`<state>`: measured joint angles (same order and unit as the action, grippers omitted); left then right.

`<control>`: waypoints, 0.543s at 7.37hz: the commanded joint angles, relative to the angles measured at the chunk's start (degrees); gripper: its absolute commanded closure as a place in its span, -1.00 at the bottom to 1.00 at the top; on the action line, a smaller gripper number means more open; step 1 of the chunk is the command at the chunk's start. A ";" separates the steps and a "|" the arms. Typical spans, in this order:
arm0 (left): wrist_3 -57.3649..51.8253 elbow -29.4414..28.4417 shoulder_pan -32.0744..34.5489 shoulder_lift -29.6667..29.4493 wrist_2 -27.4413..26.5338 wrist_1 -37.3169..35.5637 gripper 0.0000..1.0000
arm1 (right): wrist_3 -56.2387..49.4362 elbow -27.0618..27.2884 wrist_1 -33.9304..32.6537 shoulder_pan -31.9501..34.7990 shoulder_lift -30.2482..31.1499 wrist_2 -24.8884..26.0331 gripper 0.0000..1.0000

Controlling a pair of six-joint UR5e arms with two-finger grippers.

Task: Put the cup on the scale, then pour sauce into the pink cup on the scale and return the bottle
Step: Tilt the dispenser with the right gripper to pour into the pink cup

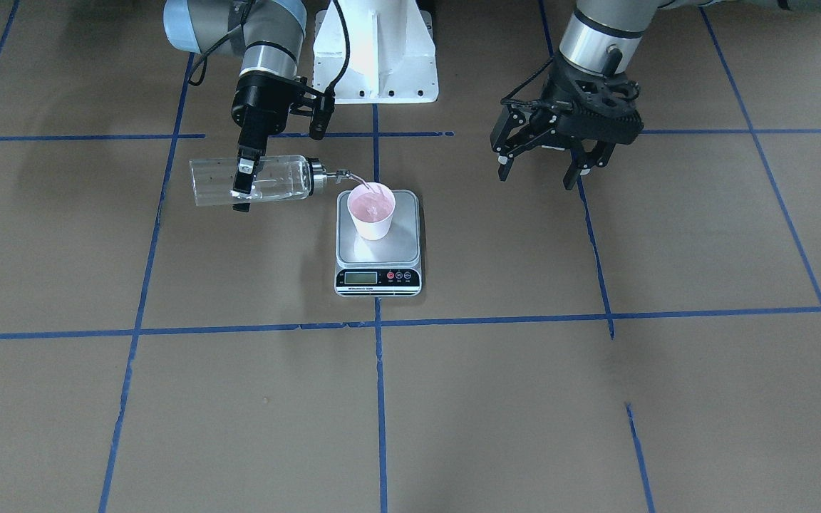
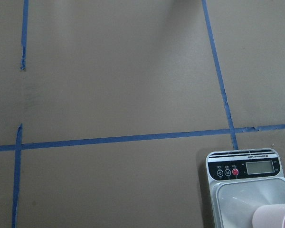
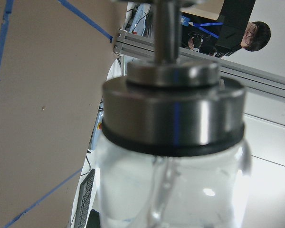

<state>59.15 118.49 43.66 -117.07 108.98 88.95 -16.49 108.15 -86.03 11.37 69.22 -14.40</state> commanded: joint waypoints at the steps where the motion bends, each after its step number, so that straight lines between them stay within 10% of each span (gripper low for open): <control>1: 0.00 0.07 0.02 0.00 0.00 0.00 -0.99 | 2.67 0.83 3.48 0.05 1.96 -0.37 1.00; 4: 0.00 0.07 -0.07 0.00 0.00 0.00 -0.99 | 16.16 0.74 5.52 -0.04 2.41 -3.08 1.00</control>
<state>59.15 118.56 43.66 -117.07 108.99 88.95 -6.96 108.94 -80.94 11.38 71.50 -16.41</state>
